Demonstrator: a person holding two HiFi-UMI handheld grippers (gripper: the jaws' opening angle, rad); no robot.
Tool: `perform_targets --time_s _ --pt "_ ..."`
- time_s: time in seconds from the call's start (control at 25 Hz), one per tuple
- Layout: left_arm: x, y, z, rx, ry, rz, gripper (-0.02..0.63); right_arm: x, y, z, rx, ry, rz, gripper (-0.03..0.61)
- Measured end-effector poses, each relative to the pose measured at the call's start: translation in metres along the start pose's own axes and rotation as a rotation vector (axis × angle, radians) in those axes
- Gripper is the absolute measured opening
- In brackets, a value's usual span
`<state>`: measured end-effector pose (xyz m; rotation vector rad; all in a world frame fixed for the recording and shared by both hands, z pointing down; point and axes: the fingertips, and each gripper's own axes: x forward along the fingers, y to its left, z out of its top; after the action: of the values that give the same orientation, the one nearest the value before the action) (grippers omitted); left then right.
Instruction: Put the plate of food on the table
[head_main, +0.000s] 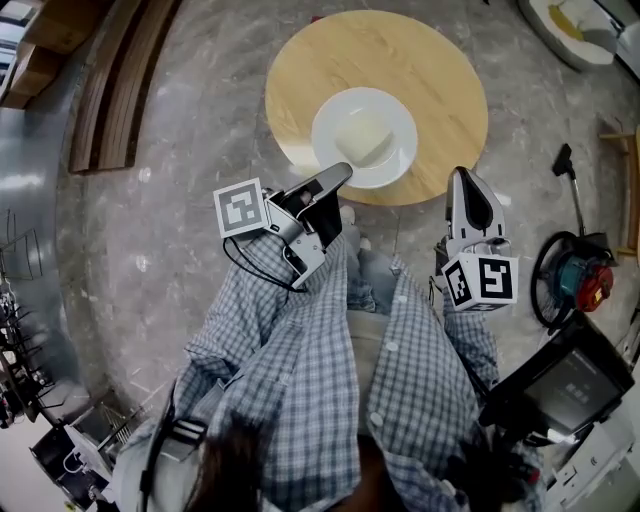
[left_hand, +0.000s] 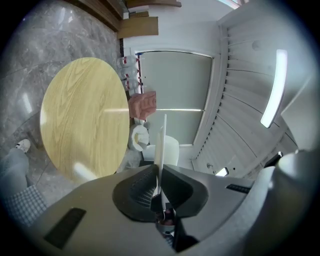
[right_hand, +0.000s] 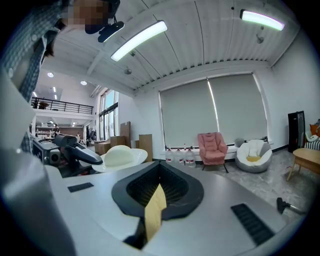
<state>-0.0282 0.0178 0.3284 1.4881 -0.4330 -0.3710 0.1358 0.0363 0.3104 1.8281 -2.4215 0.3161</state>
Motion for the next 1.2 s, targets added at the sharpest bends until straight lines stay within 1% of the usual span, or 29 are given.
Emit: perform_targets --time_s 0.28,0.44,0.52,0.68,0.84,0.96,1.08,1.2 --pt "0.011 0.008 0.026 -0.014 0.012 0.023 0.021 0.026 -0.006 0.003 0.007 0.007 -0.029 0.006" --pt "0.023 0.014 0.055 -0.026 0.026 0.02 0.021 0.057 -0.006 0.004 -0.026 0.015 -0.035 0.006" --pt "0.027 0.012 0.067 -0.023 0.035 0.016 0.021 0.068 -0.004 0.005 -0.023 0.026 -0.048 0.005" --pt "0.031 0.008 0.071 -0.018 0.056 0.018 0.021 0.072 -0.004 0.007 0.011 0.038 -0.065 0.006" --pt "0.04 0.012 0.085 -0.021 0.075 0.031 0.021 0.09 -0.006 0.004 0.121 0.054 -0.054 0.005" --pt "0.047 0.017 0.098 -0.025 0.085 0.034 0.021 0.105 -0.002 -0.001 0.257 0.069 0.002 0.006" --pt "0.047 0.018 0.098 -0.026 0.087 0.031 0.021 0.108 0.002 -0.002 0.36 0.073 0.042 0.006" --pt "0.046 0.017 0.097 -0.025 0.085 0.028 0.021 0.112 0.0 -0.008 0.463 0.1 0.044 0.006"
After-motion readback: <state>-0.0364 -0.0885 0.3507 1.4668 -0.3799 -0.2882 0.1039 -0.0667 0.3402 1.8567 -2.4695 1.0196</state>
